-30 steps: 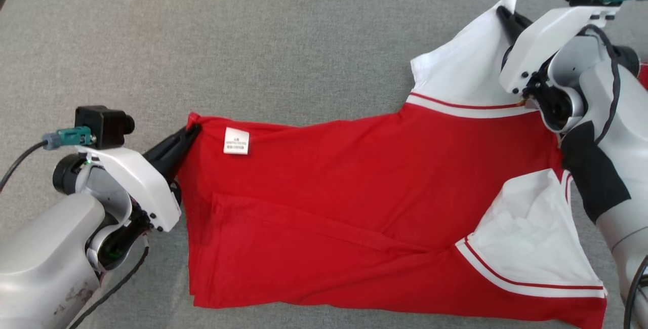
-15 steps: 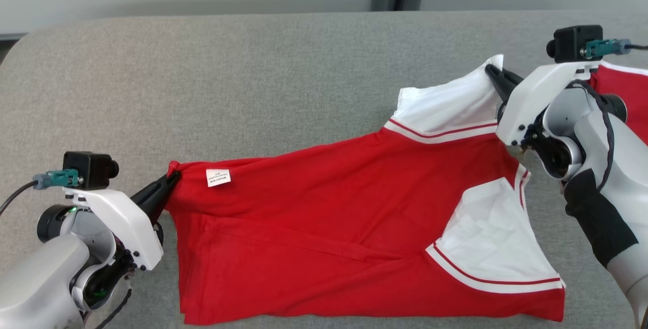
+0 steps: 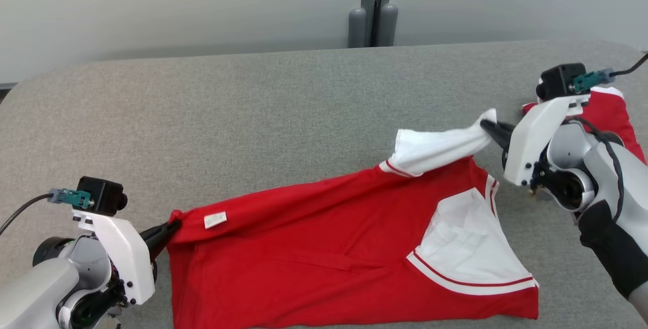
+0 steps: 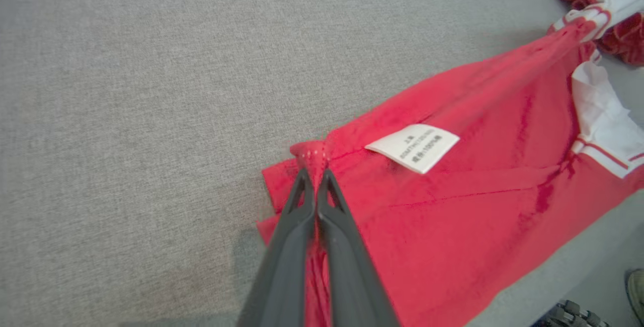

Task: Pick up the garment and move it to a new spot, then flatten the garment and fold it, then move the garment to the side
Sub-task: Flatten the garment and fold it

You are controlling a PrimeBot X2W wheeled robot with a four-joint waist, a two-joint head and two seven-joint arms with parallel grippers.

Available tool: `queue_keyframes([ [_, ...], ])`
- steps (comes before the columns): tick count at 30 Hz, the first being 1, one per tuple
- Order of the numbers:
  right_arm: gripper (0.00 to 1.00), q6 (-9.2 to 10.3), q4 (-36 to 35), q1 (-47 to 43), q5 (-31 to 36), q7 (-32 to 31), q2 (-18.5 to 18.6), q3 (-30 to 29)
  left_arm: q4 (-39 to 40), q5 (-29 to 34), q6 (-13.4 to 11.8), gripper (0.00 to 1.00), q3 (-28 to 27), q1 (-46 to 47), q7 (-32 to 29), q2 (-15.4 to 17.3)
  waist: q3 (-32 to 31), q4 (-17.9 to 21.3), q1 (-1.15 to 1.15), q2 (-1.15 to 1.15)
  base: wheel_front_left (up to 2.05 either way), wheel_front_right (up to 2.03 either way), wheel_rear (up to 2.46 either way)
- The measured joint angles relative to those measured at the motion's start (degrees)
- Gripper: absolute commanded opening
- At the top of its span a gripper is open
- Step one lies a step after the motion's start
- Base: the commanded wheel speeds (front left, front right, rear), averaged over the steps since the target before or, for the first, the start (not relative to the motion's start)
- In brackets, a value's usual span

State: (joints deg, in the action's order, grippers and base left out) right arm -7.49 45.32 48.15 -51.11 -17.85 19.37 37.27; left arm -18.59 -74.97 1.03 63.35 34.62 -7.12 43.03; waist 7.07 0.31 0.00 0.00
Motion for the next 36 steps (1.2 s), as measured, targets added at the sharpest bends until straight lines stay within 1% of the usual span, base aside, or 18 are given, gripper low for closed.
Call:
queue_keyframes([
  [4, 0.00, 0.00, -2.1, -1.8, -0.5, -4.2, 1.4, 1.2, 0.9, -1.1, 0.2, 0.00, 0.5, 0.0, -3.1, 1.1, -0.9, 0.7, 0.00, 0.00, 0.00, 0.00, 0.00],
  [9, 0.00, 0.00, -5.9, -4.0, -1.7, -9.1, 2.4, 1.7, 1.7, -2.7, 0.5, 0.00, 1.7, -0.4, -6.9, 1.7, -1.3, 1.4, 0.00, 0.00, 0.00, 0.00, 0.00],
  [13, 0.00, 0.00, -9.2, -6.0, -1.8, -11.9, 3.3, 1.2, 1.5, -2.8, 0.4, 0.00, 2.0, -0.6, -7.6, 2.2, -1.2, 1.9, 0.00, 0.00, 0.00, 0.00, 0.00],
  [18, 0.00, 0.00, -12.8, -8.4, -1.2, -14.0, 4.4, -1.0, 1.8, -3.3, 0.5, 0.00, 2.6, -1.6, -8.9, 2.6, -1.3, 2.3, 0.00, 0.00, 0.00, 0.00, 0.00],
  [23, 0.00, 0.00, -15.5, -11.4, 0.8, -17.2, 5.2, -3.6, 2.0, -3.3, 0.4, 0.00, 2.8, -1.7, -9.0, 2.9, -1.5, 2.1, 0.00, 0.00, 0.00, 0.00, 0.00],
  [28, 0.00, 0.00, -19.4, -14.8, 3.0, -20.1, 5.0, -7.1, 2.0, -3.6, 0.2, 0.00, 2.7, -2.1, -9.0, 2.9, -1.1, 1.9, 0.00, 0.00, 0.00, 0.00, 0.00],
  [32, 0.00, 0.00, -22.4, -17.8, 6.3, -22.7, 4.2, -9.6, 2.0, -4.0, 0.3, 0.00, 2.8, -2.6, -9.1, 2.9, -0.9, 1.9, 0.00, 0.00, 0.00, 0.00, 0.00],
  [33, 0.00, 0.00, -23.2, -18.5, 7.0, -23.3, 3.7, -10.5, 2.0, -4.0, 0.3, 0.05, 2.8, -2.6, -9.1, 2.9, -0.9, 1.9, 0.00, 0.00, 0.00, 0.00, 0.00],
  [34, 0.02, 0.00, -24.1, -19.3, 7.8, -23.8, 3.3, -11.3, 1.9, -4.0, 0.3, 0.12, 2.8, -2.7, -9.1, 2.9, -0.9, 1.8, 0.00, 0.00, 0.00, 0.00, 0.00],
  [35, 0.35, 0.00, -24.7, -20.0, 8.7, -24.5, 2.9, -11.9, 1.8, -4.0, 0.3, 0.36, 2.8, -2.7, -9.1, 2.9, -0.9, 1.8, 0.00, 0.00, 0.00, 0.00, 0.00],
  [36, 0.75, 0.00, -25.5, -20.9, 9.4, -25.0, 2.6, -12.8, 1.8, -4.1, 0.2, 1.00, 2.8, -2.8, -9.0, 2.8, -0.9, 1.8, 0.00, 0.00, 0.00, 0.00, 0.00],
])
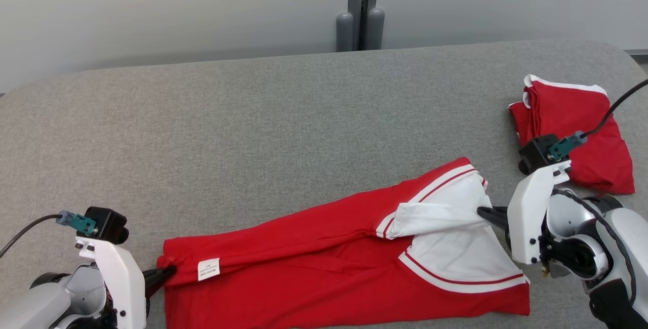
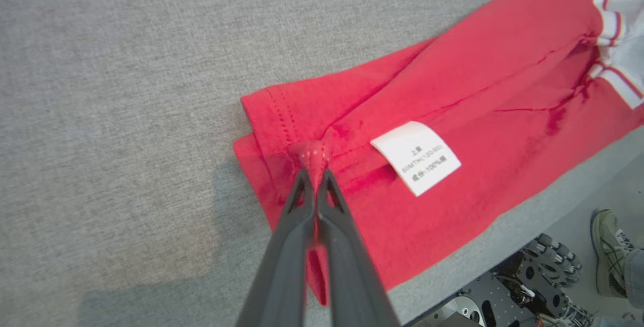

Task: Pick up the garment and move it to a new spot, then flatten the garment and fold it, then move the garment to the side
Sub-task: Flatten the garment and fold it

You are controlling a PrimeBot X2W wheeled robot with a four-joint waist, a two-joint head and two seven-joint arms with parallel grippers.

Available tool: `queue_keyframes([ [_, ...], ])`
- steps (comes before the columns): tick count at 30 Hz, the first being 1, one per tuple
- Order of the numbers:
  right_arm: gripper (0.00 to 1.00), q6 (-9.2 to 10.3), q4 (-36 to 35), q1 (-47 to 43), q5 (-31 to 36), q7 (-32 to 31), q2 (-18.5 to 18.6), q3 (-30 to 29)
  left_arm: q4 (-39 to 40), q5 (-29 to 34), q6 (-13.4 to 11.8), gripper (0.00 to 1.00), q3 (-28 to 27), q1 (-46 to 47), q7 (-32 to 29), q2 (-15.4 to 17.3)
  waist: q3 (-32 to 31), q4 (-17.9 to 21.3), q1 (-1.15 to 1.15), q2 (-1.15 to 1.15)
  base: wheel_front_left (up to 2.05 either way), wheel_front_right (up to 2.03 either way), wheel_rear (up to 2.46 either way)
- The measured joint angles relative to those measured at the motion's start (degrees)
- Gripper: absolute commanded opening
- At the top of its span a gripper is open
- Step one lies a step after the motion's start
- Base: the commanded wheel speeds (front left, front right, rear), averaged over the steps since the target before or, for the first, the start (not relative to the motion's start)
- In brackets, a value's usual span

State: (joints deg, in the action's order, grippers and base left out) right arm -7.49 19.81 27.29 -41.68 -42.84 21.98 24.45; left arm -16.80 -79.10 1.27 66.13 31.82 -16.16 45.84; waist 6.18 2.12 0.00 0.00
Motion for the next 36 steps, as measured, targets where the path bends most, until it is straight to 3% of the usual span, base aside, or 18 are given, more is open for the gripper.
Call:
queue_keyframes([
  [1, 1.00, 0.00, -0.7, -0.8, 0.8, -0.6, -0.2, -0.8, -0.1, -0.1, -0.1, 1.00, 0.0, 0.0, 0.1, -0.1, 0.0, 0.0, 0.00, 0.00, 0.00, 0.00, 0.00],
  [10, 1.00, 0.00, -7.9, -8.9, 7.0, -5.7, -2.2, -9.7, 1.3, 0.3, -1.0, 1.00, -0.4, -1.5, 2.2, 1.7, -0.8, -0.1, 0.00, 0.00, 0.00, 0.00, 0.00],
  [17, 1.00, 0.00, -14.9, -15.5, 8.1, -6.3, -4.2, -16.9, 4.7, 1.1, -4.4, 1.00, -2.2, -3.3, 7.5, 4.3, -1.6, -0.7, 0.00, 0.00, 0.00, 0.00, 0.00],
  [26, 1.00, 0.00, -23.4, -19.8, 11.5, 10.8, -9.5, -25.6, 10.4, 1.6, -11.7, 1.00, -9.5, -6.4, 25.1, 3.8, -2.6, -2.0, 0.00, 0.00, 0.00, 0.00, 0.00],
  [30, 1.00, 0.01, -24.2, -20.6, 13.0, 19.0, -12.5, -28.1, 12.0, 2.5, -14.9, 1.00, -12.1, -8.5, 29.7, 2.4, -3.0, -2.3, 0.00, 0.00, 0.00, 0.00, 0.00],
  [33, 1.00, 0.01, -23.6, -21.5, 14.0, 25.4, -14.9, -30.1, 13.5, 3.8, -16.5, 1.00, -16.0, -11.2, 30.9, -0.7, -3.1, -2.5, 0.00, 0.00, 0.00, 0.00, 0.00],
  [36, 1.00, 0.00, -22.6, -21.6, 15.5, 32.3, -16.4, -31.0, 14.3, 9.5, -18.1, 1.00, -24.6, -14.4, 31.1, -5.1, -2.8, -2.8, 0.00, 0.00, 0.00, 0.00, 0.00],
])
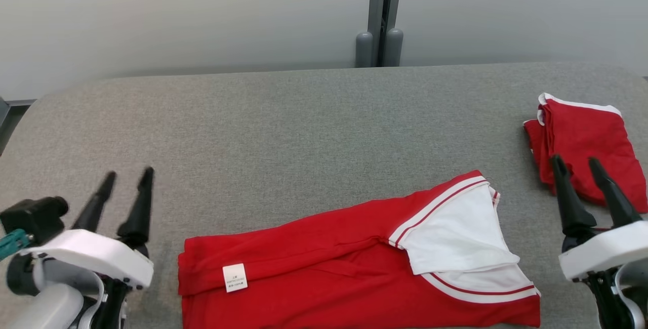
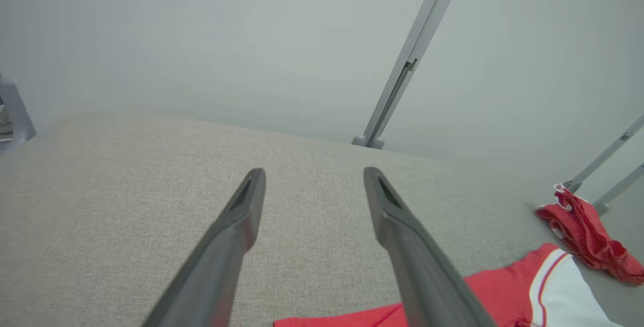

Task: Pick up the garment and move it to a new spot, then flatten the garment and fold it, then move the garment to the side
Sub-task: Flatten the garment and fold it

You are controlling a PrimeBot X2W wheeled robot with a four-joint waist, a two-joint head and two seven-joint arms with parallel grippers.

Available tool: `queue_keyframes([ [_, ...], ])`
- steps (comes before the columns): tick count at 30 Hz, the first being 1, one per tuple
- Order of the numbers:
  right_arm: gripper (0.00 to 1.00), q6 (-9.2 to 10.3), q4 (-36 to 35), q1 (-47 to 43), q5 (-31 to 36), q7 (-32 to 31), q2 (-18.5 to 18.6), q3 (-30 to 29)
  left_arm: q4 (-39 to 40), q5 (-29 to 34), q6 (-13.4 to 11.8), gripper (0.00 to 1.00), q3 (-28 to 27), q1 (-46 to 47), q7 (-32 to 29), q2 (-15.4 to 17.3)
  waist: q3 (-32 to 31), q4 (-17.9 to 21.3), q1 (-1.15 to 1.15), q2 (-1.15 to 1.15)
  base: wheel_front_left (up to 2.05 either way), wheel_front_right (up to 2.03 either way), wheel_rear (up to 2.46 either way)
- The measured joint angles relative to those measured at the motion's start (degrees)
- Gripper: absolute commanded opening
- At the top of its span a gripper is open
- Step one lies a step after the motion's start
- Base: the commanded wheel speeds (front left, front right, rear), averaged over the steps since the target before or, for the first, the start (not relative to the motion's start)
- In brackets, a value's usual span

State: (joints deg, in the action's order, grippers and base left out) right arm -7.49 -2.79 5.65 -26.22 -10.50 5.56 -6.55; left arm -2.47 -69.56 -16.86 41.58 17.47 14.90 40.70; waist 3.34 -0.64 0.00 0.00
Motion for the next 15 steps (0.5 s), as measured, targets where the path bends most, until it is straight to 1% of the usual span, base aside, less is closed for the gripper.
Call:
queue_keyframes([
  [1, 1.00, 0.00, 0.8, -0.2, 1.9, 2.4, 0.0, -0.1, 0.1, 3.0, -0.5, 1.00, -3.9, -1.3, 0.0, -1.5, 0.1, -0.1, 0.00, 0.00, 0.00, 0.00, 0.00],
  [2, 1.00, 0.01, 2.9, -0.5, 3.0, 6.6, -0.4, -0.1, 0.3, 8.7, -0.8, 1.00, -9.4, -4.6, 0.1, -4.5, 0.3, -0.1, 0.00, 0.00, 0.00, 0.00, 0.00],
  [4, 1.00, 0.00, 5.4, -0.6, 3.0, 9.8, -1.3, 0.3, 0.7, 13.7, -0.6, 1.00, -14.3, -8.3, 0.1, -8.5, 0.3, -0.1, 0.00, 0.00, 0.00, 0.00, 0.00],
  [6, 1.00, 0.01, 8.4, -0.9, 3.0, 11.9, -1.5, 0.8, 0.7, 18.3, 0.4, 1.00, -18.4, -11.0, 0.1, -11.5, 0.3, -0.1, 0.00, 0.00, 0.00, 0.00, 0.00],
  [10, 1.00, 0.01, 14.4, -0.9, 2.6, 13.1, -1.7, 1.9, -0.2, 25.0, 3.4, 1.00, -23.5, -14.3, 0.1, -16.4, 0.6, -0.2, 0.00, 0.00, 0.00, 0.00, 0.00],
  [11, 1.00, 0.01, 14.4, -0.9, 2.6, 13.1, -1.7, 1.9, -0.2, 25.0, 3.4, 1.00, -23.5, -14.3, 0.1, -16.4, 0.6, -0.2, 0.00, 0.00, 0.00, 0.00, 0.00],
  [15, 1.00, 0.01, 20.9, 0.5, 2.1, 11.7, -1.6, 3.2, -2.0, 28.6, 6.6, 1.00, -26.7, -15.5, 0.1, -19.8, 0.8, -0.5, 0.00, 0.00, 0.00, 0.00, 0.00],
])
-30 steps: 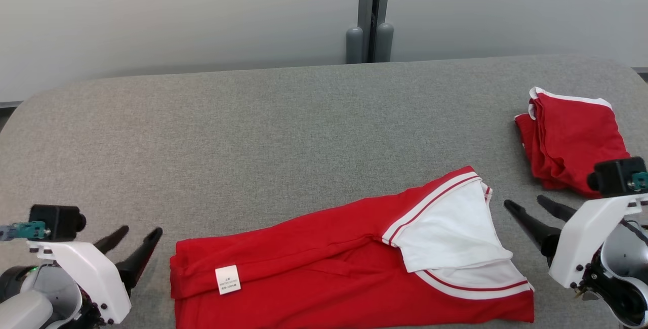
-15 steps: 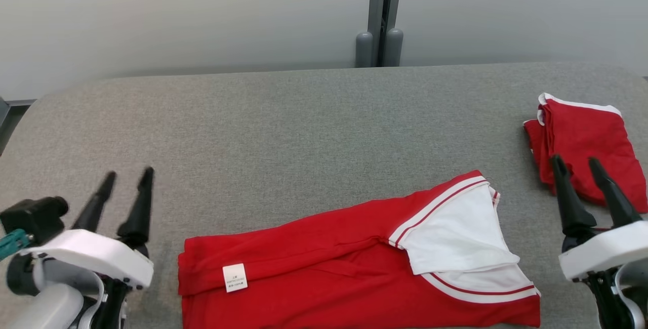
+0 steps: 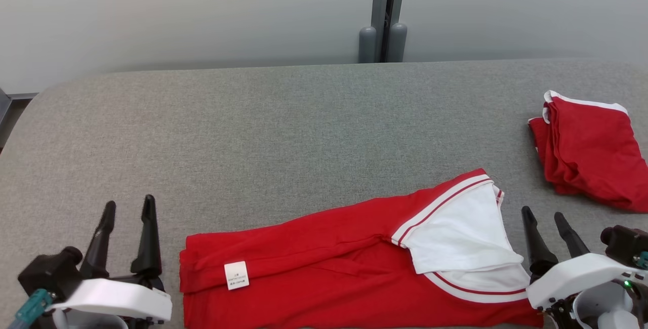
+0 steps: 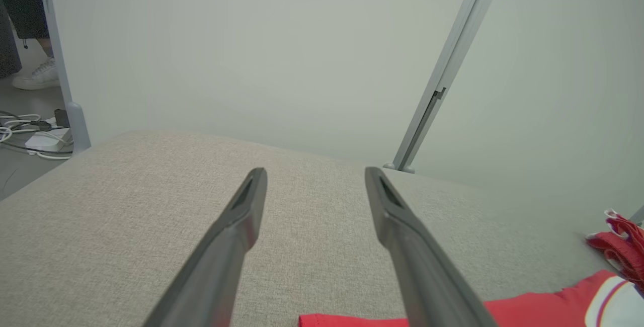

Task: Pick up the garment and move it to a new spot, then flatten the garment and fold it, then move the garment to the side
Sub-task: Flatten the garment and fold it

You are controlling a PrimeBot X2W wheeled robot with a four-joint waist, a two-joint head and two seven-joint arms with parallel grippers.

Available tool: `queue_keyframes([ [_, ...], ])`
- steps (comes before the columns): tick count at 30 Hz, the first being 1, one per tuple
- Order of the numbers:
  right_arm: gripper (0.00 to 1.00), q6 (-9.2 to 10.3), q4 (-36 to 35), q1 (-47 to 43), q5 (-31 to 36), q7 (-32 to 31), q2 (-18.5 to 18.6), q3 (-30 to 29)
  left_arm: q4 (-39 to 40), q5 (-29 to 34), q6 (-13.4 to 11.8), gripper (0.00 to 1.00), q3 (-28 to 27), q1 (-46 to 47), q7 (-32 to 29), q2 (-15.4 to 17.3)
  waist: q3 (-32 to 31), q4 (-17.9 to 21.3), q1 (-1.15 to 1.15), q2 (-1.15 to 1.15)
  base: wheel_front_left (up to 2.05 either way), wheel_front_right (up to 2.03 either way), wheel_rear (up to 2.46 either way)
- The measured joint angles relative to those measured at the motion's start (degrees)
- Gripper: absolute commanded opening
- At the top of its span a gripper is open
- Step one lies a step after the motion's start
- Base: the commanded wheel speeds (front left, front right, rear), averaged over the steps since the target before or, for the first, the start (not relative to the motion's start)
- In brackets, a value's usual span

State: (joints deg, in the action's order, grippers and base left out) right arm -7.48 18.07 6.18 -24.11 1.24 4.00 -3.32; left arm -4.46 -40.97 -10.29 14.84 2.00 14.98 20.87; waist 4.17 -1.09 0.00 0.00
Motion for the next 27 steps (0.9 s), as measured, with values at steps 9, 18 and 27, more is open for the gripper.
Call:
queue_keyframes([
  [9, 1.00, 0.00, 13.7, 6.5, -2.0, -5.5, 0.5, 2.0, -4.3, 4.6, 5.8, 1.00, -1.8, -0.2, 0.0, -5.3, -0.1, -1.0, 0.00, 0.00, 0.00, 0.00, 0.00],
  [18, 1.00, -0.01, 24.7, 12.2, -2.9, -12.9, 0.3, 0.4, -7.3, 6.9, 9.0, 1.00, -3.1, 0.8, 0.0, -7.3, 0.1, -2.7, 0.00, 0.00, 0.00, 0.00, 0.00],
  [27, 0.47, 0.07, 26.6, 14.7, -10.4, -19.5, 0.4, 3.2, -9.4, 8.2, 11.3, 1.00, -4.0, 1.9, 0.0, -8.6, 0.8, -4.3, 0.00, 0.00, 0.00, 0.00, 0.00],
])
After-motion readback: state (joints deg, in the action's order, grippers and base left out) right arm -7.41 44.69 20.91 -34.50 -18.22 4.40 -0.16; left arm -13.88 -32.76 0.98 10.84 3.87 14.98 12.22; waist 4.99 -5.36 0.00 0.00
